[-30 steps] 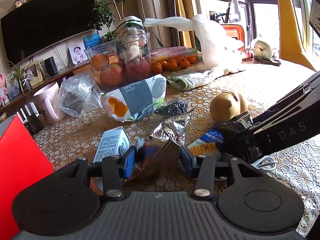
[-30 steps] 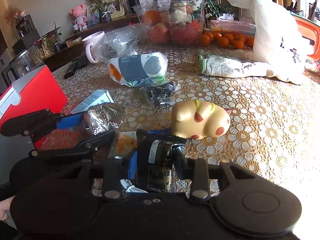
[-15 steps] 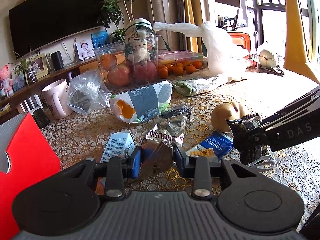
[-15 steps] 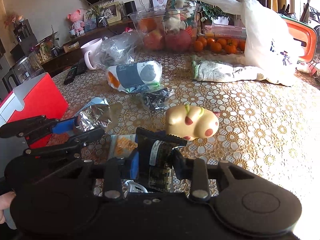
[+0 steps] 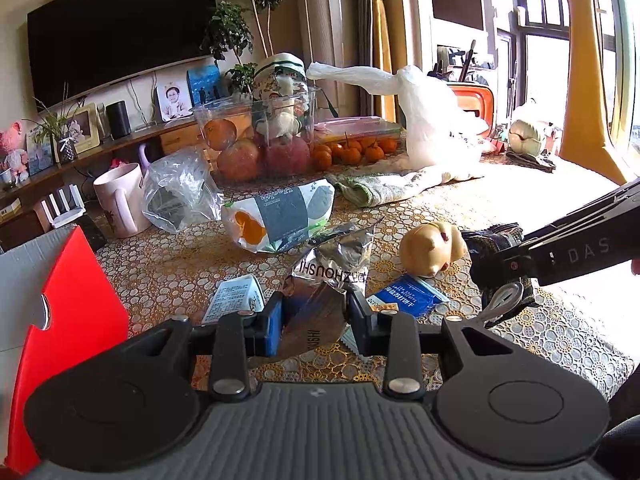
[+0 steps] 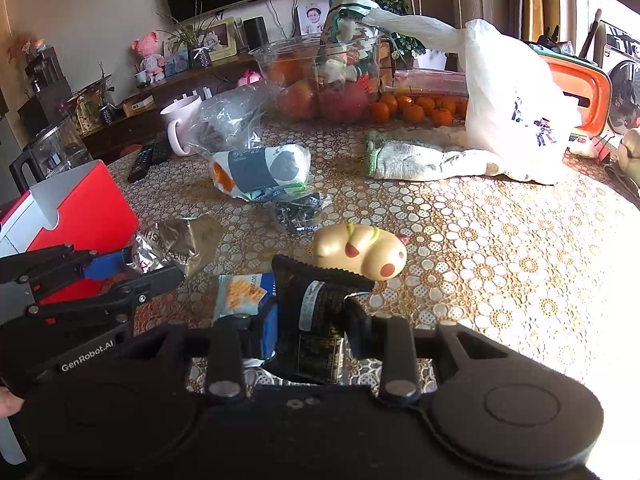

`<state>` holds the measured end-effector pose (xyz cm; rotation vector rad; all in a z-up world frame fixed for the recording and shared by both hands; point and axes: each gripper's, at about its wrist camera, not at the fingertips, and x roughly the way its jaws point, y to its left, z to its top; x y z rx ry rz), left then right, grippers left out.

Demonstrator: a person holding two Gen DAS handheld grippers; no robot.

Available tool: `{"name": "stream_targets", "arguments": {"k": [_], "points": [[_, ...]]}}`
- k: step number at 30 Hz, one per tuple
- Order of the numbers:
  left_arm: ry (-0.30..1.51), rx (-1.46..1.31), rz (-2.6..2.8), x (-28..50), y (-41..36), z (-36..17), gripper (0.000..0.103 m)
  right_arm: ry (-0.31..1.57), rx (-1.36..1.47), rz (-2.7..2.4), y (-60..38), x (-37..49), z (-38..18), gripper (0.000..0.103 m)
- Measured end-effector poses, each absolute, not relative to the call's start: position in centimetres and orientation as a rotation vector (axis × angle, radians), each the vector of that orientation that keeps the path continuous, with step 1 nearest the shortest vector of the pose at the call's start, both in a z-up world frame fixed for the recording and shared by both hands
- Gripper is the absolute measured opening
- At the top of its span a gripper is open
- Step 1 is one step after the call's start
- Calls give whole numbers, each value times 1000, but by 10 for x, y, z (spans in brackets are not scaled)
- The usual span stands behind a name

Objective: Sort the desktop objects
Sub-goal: 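Lift and carry the foil bag and black packet with both tools to the red box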

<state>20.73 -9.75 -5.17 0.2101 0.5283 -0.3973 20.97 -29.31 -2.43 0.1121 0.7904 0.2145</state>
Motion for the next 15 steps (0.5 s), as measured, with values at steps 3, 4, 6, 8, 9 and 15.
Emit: {"name": "stream_targets", "arguments": {"k": [3, 4, 6, 8, 9, 15], "points": [[520, 201, -412, 201, -97, -48, 33, 783, 118, 203, -298, 207, -22, 33], [517, 200, -411, 199, -96, -47, 33, 781, 119, 200, -299, 206, -21, 33], [521, 190, -412, 195, -95, -44, 33, 773, 125, 194, -302, 204, -19, 33], [526, 176, -408, 193, -93, -42, 33, 761, 129, 193, -304, 203, -16, 33], [533, 162, -408, 192, -91, -40, 33, 759, 131, 189, -306, 203, -16, 33], [565, 97, -407, 183, -82, -34, 33, 765, 195, 190, -316, 203, -15, 33]]}}
